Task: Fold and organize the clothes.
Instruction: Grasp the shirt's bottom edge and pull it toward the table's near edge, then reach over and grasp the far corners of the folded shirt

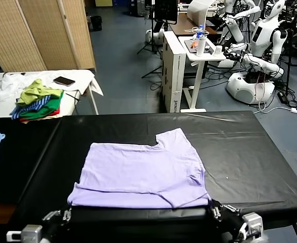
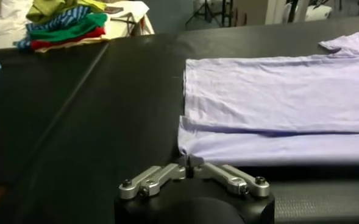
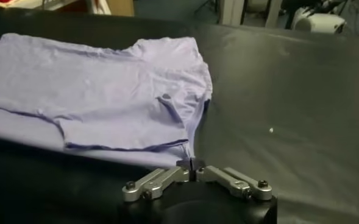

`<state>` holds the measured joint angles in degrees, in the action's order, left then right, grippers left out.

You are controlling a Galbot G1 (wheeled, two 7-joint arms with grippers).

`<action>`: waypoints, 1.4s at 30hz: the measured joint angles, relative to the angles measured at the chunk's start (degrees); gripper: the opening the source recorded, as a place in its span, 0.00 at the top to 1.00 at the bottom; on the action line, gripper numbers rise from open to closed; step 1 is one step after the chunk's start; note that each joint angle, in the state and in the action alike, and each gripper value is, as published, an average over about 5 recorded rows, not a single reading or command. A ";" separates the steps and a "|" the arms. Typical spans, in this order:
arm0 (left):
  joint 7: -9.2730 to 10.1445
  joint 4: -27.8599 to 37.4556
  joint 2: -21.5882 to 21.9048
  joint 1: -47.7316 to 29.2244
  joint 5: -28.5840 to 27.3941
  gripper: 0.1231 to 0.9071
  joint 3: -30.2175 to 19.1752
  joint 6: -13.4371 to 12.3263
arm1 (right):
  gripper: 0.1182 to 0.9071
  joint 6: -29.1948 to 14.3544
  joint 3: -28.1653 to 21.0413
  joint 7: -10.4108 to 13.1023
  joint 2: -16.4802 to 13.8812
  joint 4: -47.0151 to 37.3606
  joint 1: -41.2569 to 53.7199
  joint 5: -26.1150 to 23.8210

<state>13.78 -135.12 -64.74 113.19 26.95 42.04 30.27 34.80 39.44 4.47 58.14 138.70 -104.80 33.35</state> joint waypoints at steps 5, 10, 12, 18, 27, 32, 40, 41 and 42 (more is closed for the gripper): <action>-3.03 -1.83 0.37 -0.03 0.85 0.05 2.02 1.14 | 0.00 -1.37 -0.41 2.77 -2.44 -2.08 6.49 4.76; -1.75 -1.32 2.63 -4.59 8.53 0.00 3.40 2.67 | 0.00 0.86 -4.33 5.13 -5.06 -8.64 17.71 7.65; -1.32 0.11 3.97 -8.13 12.52 0.00 3.11 3.49 | 0.00 2.03 -6.65 6.01 -5.61 -11.91 22.82 9.09; -1.25 7.16 9.00 -21.56 21.30 0.00 -0.13 6.14 | 0.00 4.53 -14.38 6.97 -5.60 -21.62 37.82 11.84; -1.28 20.81 16.18 -42.58 28.85 0.00 -9.24 10.95 | 0.00 5.46 -25.32 6.16 -2.51 -37.12 55.52 11.60; -1.92 27.65 17.39 -51.64 27.67 0.00 -16.14 11.44 | 0.00 5.41 -29.03 5.88 0.08 -44.00 61.39 10.33; -3.39 37.09 15.85 -61.87 25.51 0.00 -24.07 11.33 | 0.00 5.38 -32.79 5.04 3.60 -50.74 66.37 8.58; -3.52 38.04 15.67 -62.55 25.37 0.00 -24.50 11.28 | 0.00 5.38 -33.09 5.01 3.87 -51.20 66.65 8.41; -3.70 38.88 15.53 -63.06 25.16 0.00 -24.85 11.21 | 0.00 5.39 -33.35 4.98 4.10 -51.58 66.87 8.27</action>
<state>10.08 -96.24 -49.21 50.12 52.11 17.20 41.49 40.19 6.10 9.45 62.24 87.12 -37.93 41.61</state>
